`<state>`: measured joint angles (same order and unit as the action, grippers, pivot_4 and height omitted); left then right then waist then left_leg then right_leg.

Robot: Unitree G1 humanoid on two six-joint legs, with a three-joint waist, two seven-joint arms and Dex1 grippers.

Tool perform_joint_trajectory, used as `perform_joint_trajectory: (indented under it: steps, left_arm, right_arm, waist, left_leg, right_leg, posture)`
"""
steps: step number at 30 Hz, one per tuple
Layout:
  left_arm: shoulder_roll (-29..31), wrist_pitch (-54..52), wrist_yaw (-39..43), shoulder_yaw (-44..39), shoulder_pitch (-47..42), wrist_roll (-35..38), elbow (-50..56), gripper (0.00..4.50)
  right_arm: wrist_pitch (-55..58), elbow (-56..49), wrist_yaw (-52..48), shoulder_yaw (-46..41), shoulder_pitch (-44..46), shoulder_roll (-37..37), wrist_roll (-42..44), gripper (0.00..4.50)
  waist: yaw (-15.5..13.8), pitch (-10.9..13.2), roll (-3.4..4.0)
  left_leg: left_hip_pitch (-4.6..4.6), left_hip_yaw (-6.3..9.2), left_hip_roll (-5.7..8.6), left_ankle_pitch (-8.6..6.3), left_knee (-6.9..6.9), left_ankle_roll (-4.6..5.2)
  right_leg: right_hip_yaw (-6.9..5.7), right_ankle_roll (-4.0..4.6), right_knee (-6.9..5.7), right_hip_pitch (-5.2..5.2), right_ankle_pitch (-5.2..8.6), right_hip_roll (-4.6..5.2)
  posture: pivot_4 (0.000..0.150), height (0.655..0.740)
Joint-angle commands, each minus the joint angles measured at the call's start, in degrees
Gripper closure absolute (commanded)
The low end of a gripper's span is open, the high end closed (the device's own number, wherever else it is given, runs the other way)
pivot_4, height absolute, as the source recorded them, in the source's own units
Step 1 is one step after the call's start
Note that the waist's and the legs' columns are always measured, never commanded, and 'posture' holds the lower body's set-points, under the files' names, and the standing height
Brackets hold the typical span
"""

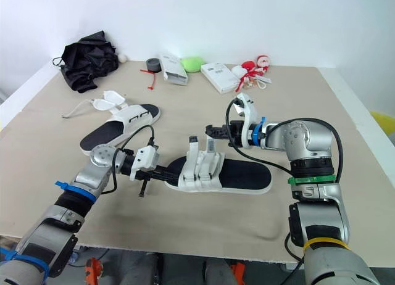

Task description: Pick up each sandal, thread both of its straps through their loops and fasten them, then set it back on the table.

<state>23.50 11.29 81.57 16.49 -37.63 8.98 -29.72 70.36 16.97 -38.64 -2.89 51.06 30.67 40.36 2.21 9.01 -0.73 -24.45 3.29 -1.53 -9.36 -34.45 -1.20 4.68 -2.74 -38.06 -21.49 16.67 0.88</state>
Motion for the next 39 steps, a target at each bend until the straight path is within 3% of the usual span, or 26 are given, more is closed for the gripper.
perform_joint_trajectory:
  steps: [1,16,25,33,39]
  left_arm:
    - [0.53,-1.78,0.25,3.43,2.76,-4.04,-2.24,4.50]
    - [0.91,-3.02,-0.24,3.26,3.66,-3.84,-0.50,4.50]
    - [0.89,-3.28,0.02,3.32,3.36,-3.91,-0.47,4.50]
    - [0.93,-3.65,0.37,3.45,3.38,-3.87,-0.03,4.50]
    - [1.04,-4.11,0.11,3.39,3.73,-3.77,0.79,4.50]
  right_arm:
    - [0.00,-2.81,-0.92,-5.51,3.47,-0.20,3.12,4.46]
    - [-5.50,-1.31,-0.01,-12.46,7.01,-4.63,5.78,4.46]
    - [-10.90,3.77,0.88,-2.36,2.44,-6.48,-4.71,4.46]
    - [-14.08,3.10,-5.87,-2.41,6.36,-8.05,-3.85,4.46]
    - [-19.88,14.18,-6.05,2.87,7.87,-10.30,-11.68,4.46]
  waist:
    - [0.00,0.01,0.01]
    - [0.12,0.21,0.26]
    - [0.41,0.22,0.29]
    - [0.40,0.27,0.38]
    - [0.51,0.27,0.38]
  left_leg:
    - [0.00,0.00,0.00,0.00,0.00,0.00]
    - [-0.06,0.00,0.02,0.00,0.00,0.00]
    - [0.03,-0.01,-0.02,0.00,0.00,0.00]
    - [-0.01,0.00,-0.01,0.00,0.01,0.00]
    - [0.04,0.00,-0.03,0.00,0.00,0.00]
  right_leg:
    - [0.00,0.00,0.00,0.00,0.00,0.00]
    - [0.00,-0.01,-0.03,-0.05,-0.01,0.00]
    - [0.02,0.00,-0.09,-0.03,-0.01,-0.06]
    - [0.02,0.00,-0.10,-0.06,-0.01,-0.05]
    - [0.02,0.01,-0.12,-0.03,-0.01,-0.08]
  posture:
    - [0.150,0.7380]
    - [0.150,0.7380]
    - [0.150,0.7380]
    - [0.150,0.7380]
    - [0.150,0.7380]
